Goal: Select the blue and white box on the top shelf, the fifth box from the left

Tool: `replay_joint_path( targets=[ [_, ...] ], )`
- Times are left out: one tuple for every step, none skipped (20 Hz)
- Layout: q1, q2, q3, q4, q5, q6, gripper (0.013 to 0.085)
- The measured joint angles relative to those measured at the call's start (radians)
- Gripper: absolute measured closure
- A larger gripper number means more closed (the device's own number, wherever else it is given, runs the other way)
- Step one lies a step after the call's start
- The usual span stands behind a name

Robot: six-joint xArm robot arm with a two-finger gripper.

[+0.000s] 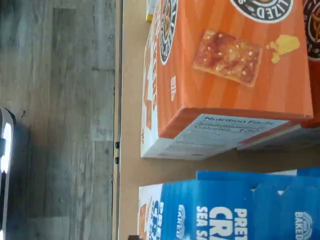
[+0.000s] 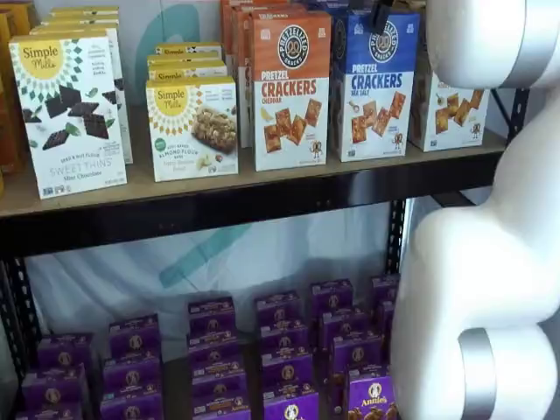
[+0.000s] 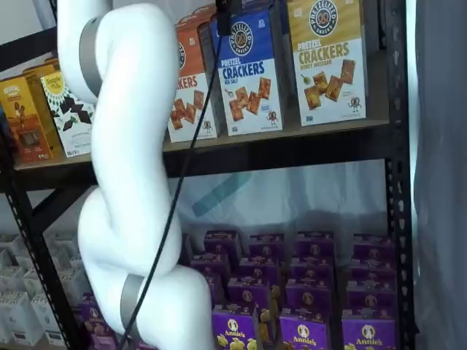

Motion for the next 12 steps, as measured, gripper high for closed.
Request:
replay_joint_path(
  targets=[
    [-0.004, 0.002, -0.005, 0.007, 0.003, 0.001, 0.0130],
    [-0.008, 0.006, -0.013, 0.017, 0.009, 0.002, 0.0130],
    [-0.012, 0.010, -0.021, 0.025, 0.013, 0.002, 0.0130],
    [-0.014, 0.012, -0.025, 0.029, 0.015, 0.003, 0.0130],
    [-0.015, 0.013, -0.030, 0.031, 0.017, 0.003, 0.0130],
    [-0.015, 0.015, -0.034, 0.030, 0.017, 0.003, 0.0130],
    [-0.014, 0.015, -0.034, 0.026, 0.013, 0.002, 0.0130],
    [-0.013, 0.013, -0.031, 0.022, 0.006, 0.001, 0.0130],
    [-0.012, 0.014, -0.033, 0.020, 0.005, 0.001, 0.0130],
    [-0.012, 0.017, -0.037, 0.021, 0.006, 0.001, 0.0130],
    [-0.013, 0.019, -0.040, 0.022, 0.007, 0.002, 0.0130],
    [-0.014, 0.022, -0.045, 0.025, 0.009, 0.002, 0.0130]
  ],
)
